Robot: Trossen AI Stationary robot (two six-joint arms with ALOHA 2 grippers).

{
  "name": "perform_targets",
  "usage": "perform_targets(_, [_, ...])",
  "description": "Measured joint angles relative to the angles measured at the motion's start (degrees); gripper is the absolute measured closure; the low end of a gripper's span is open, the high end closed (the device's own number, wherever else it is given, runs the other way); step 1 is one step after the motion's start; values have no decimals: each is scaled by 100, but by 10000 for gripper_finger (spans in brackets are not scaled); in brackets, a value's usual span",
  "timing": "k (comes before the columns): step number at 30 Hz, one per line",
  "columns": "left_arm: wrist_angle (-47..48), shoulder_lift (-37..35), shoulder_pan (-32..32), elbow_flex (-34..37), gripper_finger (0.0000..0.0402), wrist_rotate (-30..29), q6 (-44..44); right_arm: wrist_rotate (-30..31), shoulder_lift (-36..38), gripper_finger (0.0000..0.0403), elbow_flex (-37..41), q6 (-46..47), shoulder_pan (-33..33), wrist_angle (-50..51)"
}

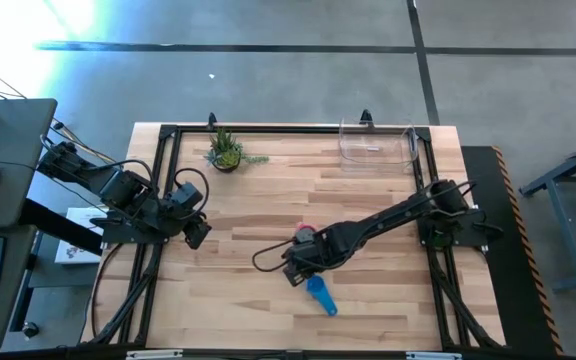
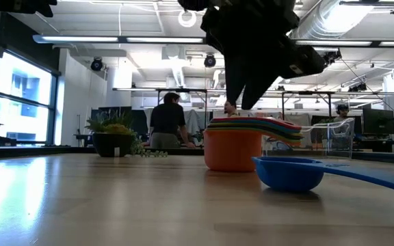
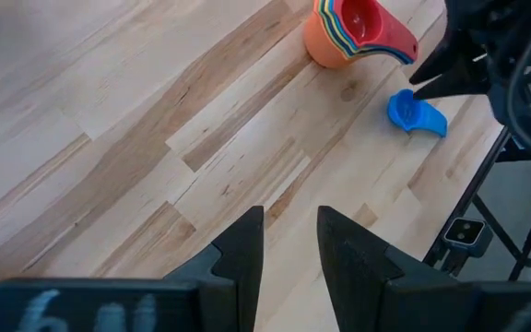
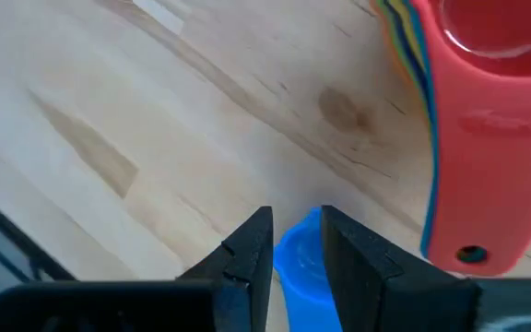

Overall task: Nest measuring cups in basket
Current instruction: Stack the red measuring cup on top of the light blue measuring cup

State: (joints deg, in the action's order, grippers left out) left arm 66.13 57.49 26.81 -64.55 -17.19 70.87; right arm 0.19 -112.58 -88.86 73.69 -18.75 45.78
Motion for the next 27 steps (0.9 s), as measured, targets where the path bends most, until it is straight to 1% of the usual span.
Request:
perform_targets(3, [0,-2,0,0,307,0,-4,21,-63,318,0,58,3,59])
perform_targets(11, [2,0,0,0,307,0,-2,85,-124,318,0,92,9,665])
perform_targets(20, [0,0,0,0,307,0,-2,147,-124,318,0,91,38,857])
perform_targets(25, [0,-1,0,0,307,-7,-2,115,-123,318,0,60,33,711])
perform_targets(27, [0,-2,0,0,307,-8,-2,13,-122,318,-21,-21,14,663])
